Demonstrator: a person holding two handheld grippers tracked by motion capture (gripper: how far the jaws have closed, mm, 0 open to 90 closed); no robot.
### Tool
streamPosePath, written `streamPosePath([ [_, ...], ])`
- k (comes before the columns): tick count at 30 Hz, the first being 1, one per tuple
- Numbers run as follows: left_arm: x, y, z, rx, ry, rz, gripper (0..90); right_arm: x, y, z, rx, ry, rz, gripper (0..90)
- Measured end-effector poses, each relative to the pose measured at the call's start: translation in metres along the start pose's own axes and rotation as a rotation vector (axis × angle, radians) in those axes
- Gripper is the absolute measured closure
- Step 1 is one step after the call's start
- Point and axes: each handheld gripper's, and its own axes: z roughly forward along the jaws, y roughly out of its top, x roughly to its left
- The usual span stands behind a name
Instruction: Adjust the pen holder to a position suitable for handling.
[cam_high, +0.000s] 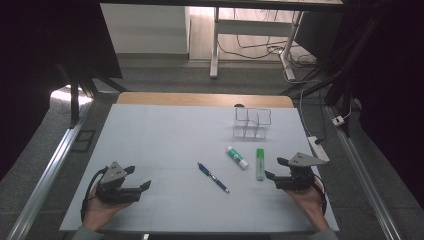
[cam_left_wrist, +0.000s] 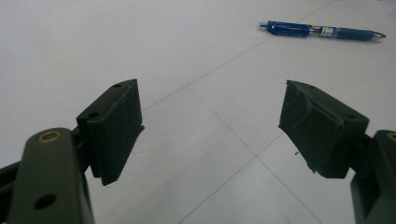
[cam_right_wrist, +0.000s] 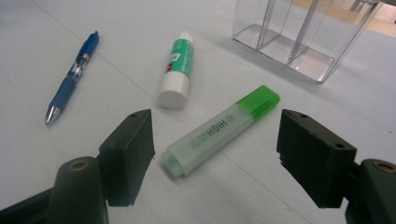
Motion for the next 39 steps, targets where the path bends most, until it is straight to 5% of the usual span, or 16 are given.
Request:
streamPosePath([
  [27,0.004,-0.001,0.005,0.009,0.012,-0.009,22.0,-0.034,0.029,0.012,-0.007,-0.080,0.074,32.0],
  [39,0.005,-0.002,0.003,0.001,0.016,-0.019,22.0,-0.046,0.041,0.019,-0.004,-0.120,0.092,41.8],
])
